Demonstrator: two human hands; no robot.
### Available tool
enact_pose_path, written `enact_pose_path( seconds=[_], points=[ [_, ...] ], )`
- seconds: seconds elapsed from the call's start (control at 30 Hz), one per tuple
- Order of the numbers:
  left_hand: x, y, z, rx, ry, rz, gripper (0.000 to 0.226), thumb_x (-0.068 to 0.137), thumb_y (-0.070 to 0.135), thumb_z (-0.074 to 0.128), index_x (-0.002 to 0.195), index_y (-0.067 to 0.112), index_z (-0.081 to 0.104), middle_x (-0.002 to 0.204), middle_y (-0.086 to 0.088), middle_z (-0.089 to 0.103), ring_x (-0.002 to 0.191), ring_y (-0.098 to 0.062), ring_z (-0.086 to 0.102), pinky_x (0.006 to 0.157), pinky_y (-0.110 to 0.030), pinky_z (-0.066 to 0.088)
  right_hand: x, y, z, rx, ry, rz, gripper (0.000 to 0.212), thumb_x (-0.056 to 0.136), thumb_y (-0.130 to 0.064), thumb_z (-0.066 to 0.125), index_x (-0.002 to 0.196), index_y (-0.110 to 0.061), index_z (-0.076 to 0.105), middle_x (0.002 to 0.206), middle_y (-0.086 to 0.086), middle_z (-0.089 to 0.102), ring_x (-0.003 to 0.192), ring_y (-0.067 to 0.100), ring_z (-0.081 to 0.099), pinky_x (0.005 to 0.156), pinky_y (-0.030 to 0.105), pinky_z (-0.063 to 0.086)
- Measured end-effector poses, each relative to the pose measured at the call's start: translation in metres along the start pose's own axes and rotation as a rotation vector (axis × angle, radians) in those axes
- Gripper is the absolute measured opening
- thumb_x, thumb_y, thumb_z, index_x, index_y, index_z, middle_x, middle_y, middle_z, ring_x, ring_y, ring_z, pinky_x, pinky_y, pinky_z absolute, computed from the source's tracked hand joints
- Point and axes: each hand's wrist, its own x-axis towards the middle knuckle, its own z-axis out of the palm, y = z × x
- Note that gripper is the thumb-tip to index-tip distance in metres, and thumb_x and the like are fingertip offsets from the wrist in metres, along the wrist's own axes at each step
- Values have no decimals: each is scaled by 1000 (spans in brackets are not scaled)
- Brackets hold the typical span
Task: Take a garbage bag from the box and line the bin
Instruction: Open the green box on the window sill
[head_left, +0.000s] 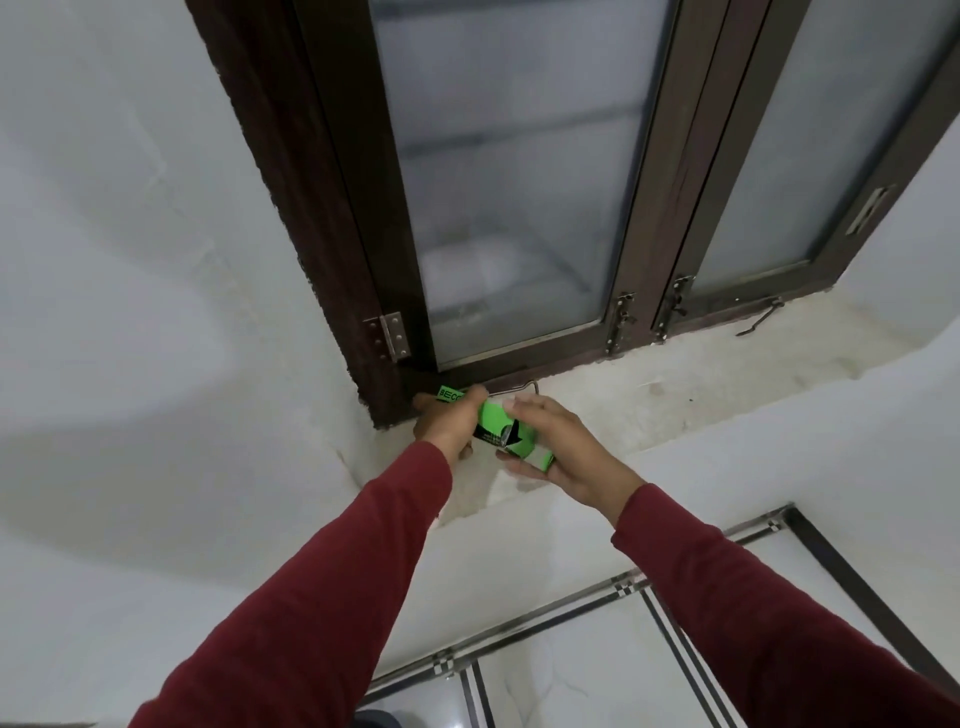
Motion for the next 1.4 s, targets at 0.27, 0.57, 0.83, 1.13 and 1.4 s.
enact_pose_path(
  seconds=[0.27, 0.57, 0.83, 1.13, 1.4],
  points=[
    [-16, 10, 11, 292, 26, 155, 100, 75, 82, 53, 146, 13, 40, 144, -14, 51, 127, -35, 55, 101, -47, 49, -23, -39, -38, 60, -25, -114, 35, 85, -3, 79, 120, -4, 72, 126, 26, 69, 113, 40, 70, 85, 41, 63],
    [-64, 48, -7, 880, -112, 928, 76, 73, 55, 81, 141, 42, 49, 136, 6, 58, 131, -25, 38, 100, -46, 39, -41, -70, -61, 180, -25, -126, 42, 96, 14, 47, 125, -14, 60, 126, 29, 63, 100, 48, 72, 69, 34, 65],
    [-74, 52, 1, 735, -43, 970, 73, 74, 50, 85, 139, 35, 53, 123, 3, 57, 112, -21, 55, 90, -38, 52, -27, -53, -63, -807, 701, -926, 30, 69, -2, 85, 83, -20, 66, 98, -2, 55, 76, 7, 58, 73, 23, 47],
    [-88, 72, -1, 856, -8, 1004, 71, 79, 49, 81, 142, 40, 51, 123, 2, 56, 117, -22, 54, 83, -32, 47, -34, -61, -71, -438, 290, -607, 31, 100, -13, 62, 122, -31, 74, 102, 2, 72, 83, 11, 61, 76, 33, 60],
    [-104, 93, 1, 1094, 54, 1069, 65, 71, 49, 83, 130, 43, 57, 114, 5, 62, 111, -22, 60, 81, -36, 52, -36, -65, -65, 57, 101, -348, 38, 97, 1, 44, 119, -14, 72, 106, 8, 69, 95, 22, 63, 87, 33, 53]
  ],
)
